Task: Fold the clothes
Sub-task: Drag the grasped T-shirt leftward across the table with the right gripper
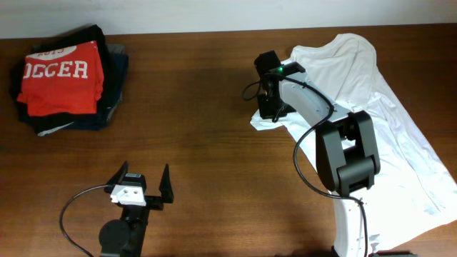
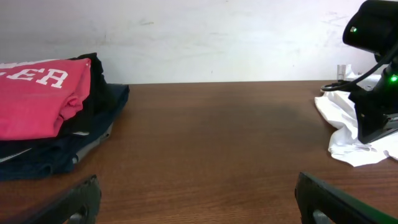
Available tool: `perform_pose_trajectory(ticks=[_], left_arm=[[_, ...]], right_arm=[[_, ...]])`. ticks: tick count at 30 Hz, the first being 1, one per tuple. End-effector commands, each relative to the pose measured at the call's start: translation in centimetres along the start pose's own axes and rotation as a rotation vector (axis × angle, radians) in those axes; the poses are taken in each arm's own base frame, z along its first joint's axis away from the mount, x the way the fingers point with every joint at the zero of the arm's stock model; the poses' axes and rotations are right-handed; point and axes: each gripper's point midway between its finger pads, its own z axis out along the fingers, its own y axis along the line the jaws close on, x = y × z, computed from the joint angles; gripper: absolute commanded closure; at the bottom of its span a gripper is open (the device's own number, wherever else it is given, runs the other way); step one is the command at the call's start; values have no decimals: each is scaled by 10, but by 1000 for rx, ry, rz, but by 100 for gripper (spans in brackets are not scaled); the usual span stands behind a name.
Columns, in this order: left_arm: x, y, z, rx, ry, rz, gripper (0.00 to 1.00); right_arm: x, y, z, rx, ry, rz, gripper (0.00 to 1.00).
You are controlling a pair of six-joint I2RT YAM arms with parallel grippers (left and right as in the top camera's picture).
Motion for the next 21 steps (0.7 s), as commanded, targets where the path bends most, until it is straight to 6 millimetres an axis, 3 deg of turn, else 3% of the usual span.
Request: perform_pose_trajectory(ticks=[1, 3, 4, 8, 9, 13, 17, 19, 21], left_arm=[[2, -1, 0, 4, 4, 19, 1], [2, -1, 0, 4, 4, 19, 1], [2, -1, 0, 4, 4, 19, 1], [2, -1, 0, 4, 4, 19, 1], [2, -1, 0, 4, 4, 19, 1], [2, -1, 0, 4, 4, 19, 1], [2, -1, 0, 4, 4, 19, 1], [2, -1, 0, 4, 4, 19, 1], [2, -1, 0, 4, 4, 19, 1]], right_arm=[[4, -5, 4, 23, 14, 3, 96], [9, -4, 4, 15, 32, 0, 71], [11, -4, 3, 14, 41, 0, 70], [11, -4, 3, 14, 44, -1, 71], [12, -4, 3, 15, 46, -1, 95], [7, -7, -2, 12, 29, 8, 96], [-16, -4, -39, -38, -43, 25, 96], [-29, 15, -56, -147, -81, 25, 96], [-36, 49, -64, -340, -95, 12, 96]])
